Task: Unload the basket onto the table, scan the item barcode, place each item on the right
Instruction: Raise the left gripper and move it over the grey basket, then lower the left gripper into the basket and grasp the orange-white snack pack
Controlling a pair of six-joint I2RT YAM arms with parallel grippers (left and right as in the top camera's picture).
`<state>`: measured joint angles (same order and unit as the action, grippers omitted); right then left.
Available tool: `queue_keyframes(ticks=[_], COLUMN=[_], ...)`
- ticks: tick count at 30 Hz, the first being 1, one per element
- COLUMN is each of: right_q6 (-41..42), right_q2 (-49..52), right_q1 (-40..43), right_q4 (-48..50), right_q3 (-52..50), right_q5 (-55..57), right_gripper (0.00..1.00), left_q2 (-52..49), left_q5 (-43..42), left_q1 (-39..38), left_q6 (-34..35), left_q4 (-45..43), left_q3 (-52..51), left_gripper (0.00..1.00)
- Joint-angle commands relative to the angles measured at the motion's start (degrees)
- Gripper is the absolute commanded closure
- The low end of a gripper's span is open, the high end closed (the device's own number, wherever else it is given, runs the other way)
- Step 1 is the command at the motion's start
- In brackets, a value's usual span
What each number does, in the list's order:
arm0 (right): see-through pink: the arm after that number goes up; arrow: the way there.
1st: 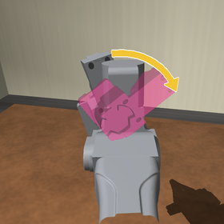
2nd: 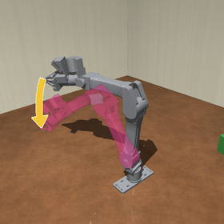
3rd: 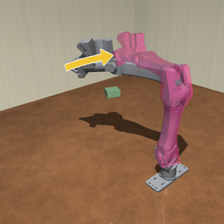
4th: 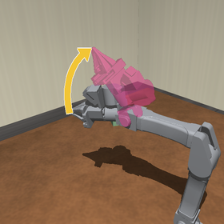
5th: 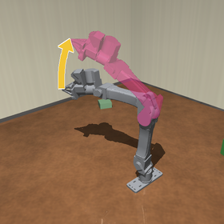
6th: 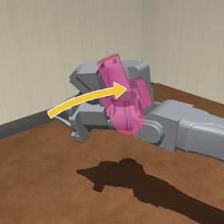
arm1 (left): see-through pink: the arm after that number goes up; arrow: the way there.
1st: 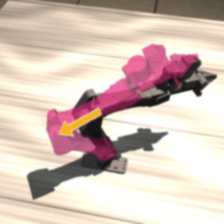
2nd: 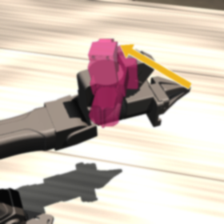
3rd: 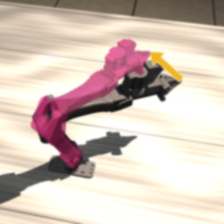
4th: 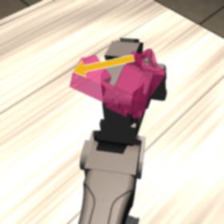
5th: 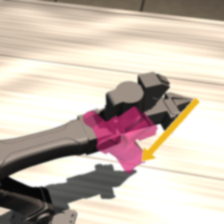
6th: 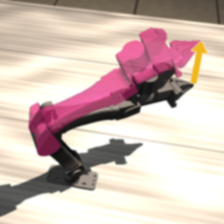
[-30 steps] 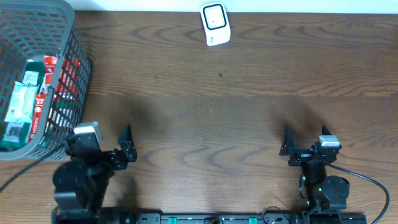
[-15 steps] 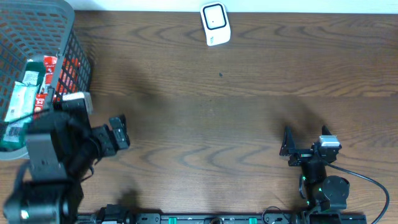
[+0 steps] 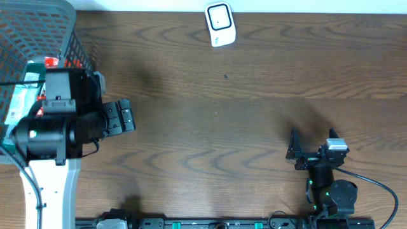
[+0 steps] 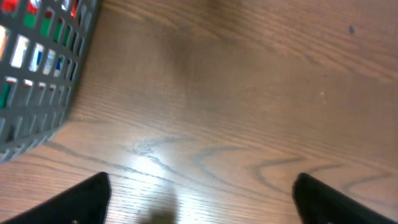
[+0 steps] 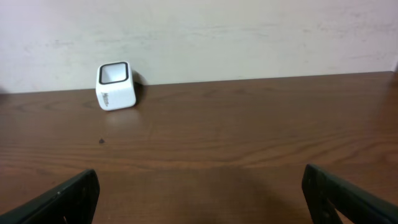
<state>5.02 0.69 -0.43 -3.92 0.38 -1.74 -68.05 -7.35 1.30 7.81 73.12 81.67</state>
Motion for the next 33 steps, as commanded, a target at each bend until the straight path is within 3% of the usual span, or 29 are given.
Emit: queue_keyframes(ticks=[1, 2, 3, 10, 12, 15, 16, 22, 29, 33], right_q6=[0.52, 0.52, 0.52, 0.52, 0.52, 0.52, 0.52, 0.52, 0.52, 0.52], right_q2=[-0.31, -0.31, -0.31, -0.31, -0.31, -0.31, -0.31, -0.31, -0.31, -0.31], right_q1=[0.98, 0.98, 0.98, 0.98, 0.98, 0.98, 0.98, 0.98, 0.98, 0.98], right_q4=[-0.2, -0.2, -0.2, -0.2, -0.2, -0.2, -0.2, -0.2, -0.2, -0.2], right_q3=[-0.09, -0.09, -0.09, -0.09, -0.09, -0.09, -0.09, -0.09, -0.09, -0.09], right_q5=[-0.07, -0.07, -0.07, -0.07, -0.07, -0.07, -0.07, -0.07, -0.07, -0.07], right_gripper=[0.01, 0.01, 0.01, 0.01, 0.01, 0.01, 0.01, 0.01, 0.01, 0.01], left_q2=[-1.22, -1.55, -1.9, -2.91, -3.23, -5.31, -6.27, -14.27, -21.68, -26.43], left_q5=[-0.09, -0.09, -0.09, 4.39, 5.75, 5.75, 5.75, 6.19, 6.36, 6.36], left_q1=[0.17, 0.17, 0.17, 0.31, 1.18, 3.32, 4.22, 13.99, 27.85, 32.74], left_q6=[-0.11, -0.11, -0.11, 2.49, 3.69, 3.69, 3.69, 3.93, 4.98, 4.74], left_q4=[-0.26, -0.35, -0.52, -2.73, -3.45, -2.16, -1.6, 0.59, -0.09, 0.0], left_q3=[1.05, 1.05, 1.05, 1.38, 4.72, 12.98, 16.09, 34.58, 37.29, 37.29], left_gripper=[0.55, 0.77, 0.92, 0.92, 0.84, 0.83, 0.75, 0.56, 0.34, 0.26])
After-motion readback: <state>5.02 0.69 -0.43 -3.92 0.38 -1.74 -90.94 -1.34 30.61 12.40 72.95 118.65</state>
